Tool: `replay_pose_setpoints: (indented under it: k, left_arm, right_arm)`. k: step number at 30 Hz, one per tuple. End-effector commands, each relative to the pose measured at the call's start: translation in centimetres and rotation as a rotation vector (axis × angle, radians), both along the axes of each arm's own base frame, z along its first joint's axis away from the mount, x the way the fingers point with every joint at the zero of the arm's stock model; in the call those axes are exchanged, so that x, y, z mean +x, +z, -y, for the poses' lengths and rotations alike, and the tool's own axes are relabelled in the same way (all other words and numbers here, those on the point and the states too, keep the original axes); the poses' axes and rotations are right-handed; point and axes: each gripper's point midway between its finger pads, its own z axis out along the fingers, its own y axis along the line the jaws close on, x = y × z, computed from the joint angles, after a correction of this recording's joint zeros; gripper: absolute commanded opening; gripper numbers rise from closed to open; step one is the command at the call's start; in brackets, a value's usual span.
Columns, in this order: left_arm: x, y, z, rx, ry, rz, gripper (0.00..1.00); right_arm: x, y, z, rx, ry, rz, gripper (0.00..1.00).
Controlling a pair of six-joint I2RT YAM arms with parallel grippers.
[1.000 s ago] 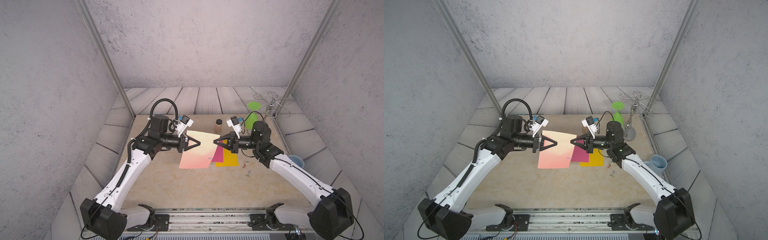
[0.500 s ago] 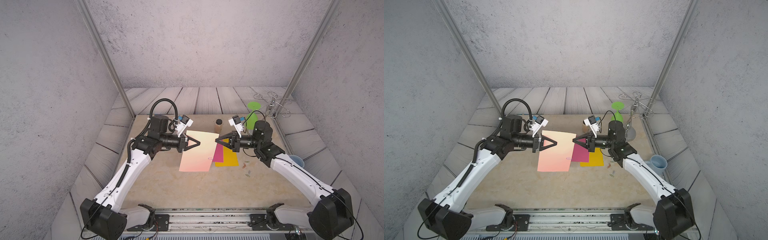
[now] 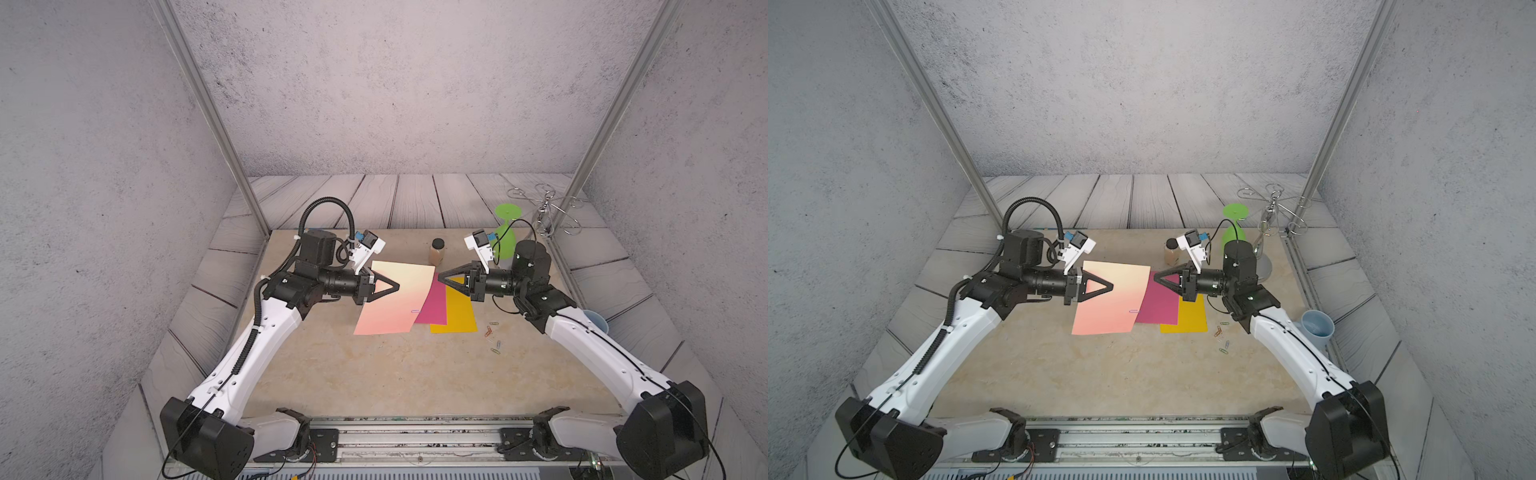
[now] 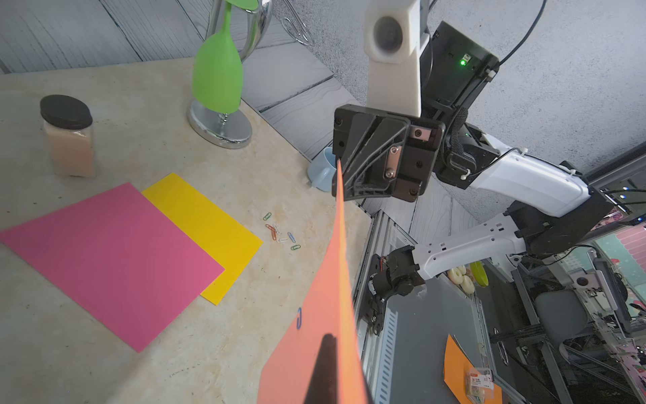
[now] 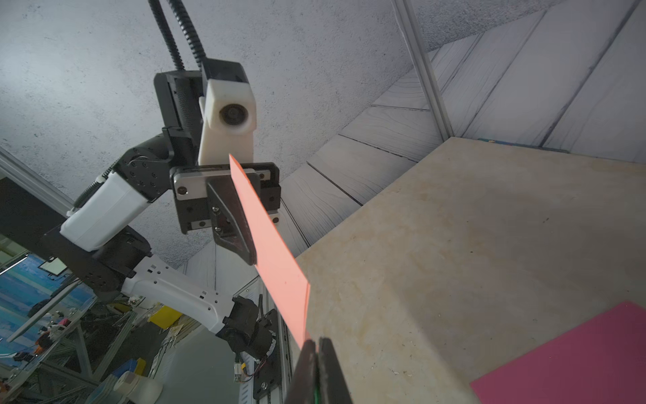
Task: Unclip the paperclips from the documents
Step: Remove the paper clip from the document, then place the paper clip at the center of the board.
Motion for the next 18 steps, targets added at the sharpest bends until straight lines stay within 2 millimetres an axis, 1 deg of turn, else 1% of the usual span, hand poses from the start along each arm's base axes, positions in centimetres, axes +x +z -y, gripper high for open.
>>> replay_pose_setpoints:
  k: [1, 2, 6, 8, 10, 13, 18]
  left_arm:
    - [0.0, 0.6, -0.3, 0.000, 0.001, 0.033, 0.00]
    - [0.1, 0.5, -0.3, 0.003, 0.004, 0.033, 0.00]
    - [0.3, 0.0, -0.4, 0.017, 0.016, 0.029, 0.00]
    - [0.4, -0.1, -0.4, 0.017, 0.016, 0.028, 0.00]
    - [0.4, -0.1, -0.4, 0.018, 0.018, 0.026, 0.00]
    - [0.5, -0.2, -0.4, 0.020, 0.019, 0.026, 0.00]
    - [0.5, -0.5, -0.4, 0.023, 0.023, 0.019, 0.00]
  right_arm:
    - [0.9, -2.6, 2.5, -0.068, -0.138, -0.066, 0.06]
    - [1.4, -3.6, 3.4, -0.080, -0.179, -0.102, 0.05]
    - [3.1, -9.3, 7.8, -0.128, -0.389, -0.304, 0.04]
    - [3.3, -12.5, 10.1, -0.179, -0.501, -0.398, 0.03]
    - [2.9, -15.1, 11.9, -0.233, -0.585, -0.468, 0.03]
    - [2.2, -18.7, 13.7, -0.325, -0.672, -0.553, 0.03]
    - [1.5, -23.3, 15.6, -0.403, -0.743, -0.696, 0.03]
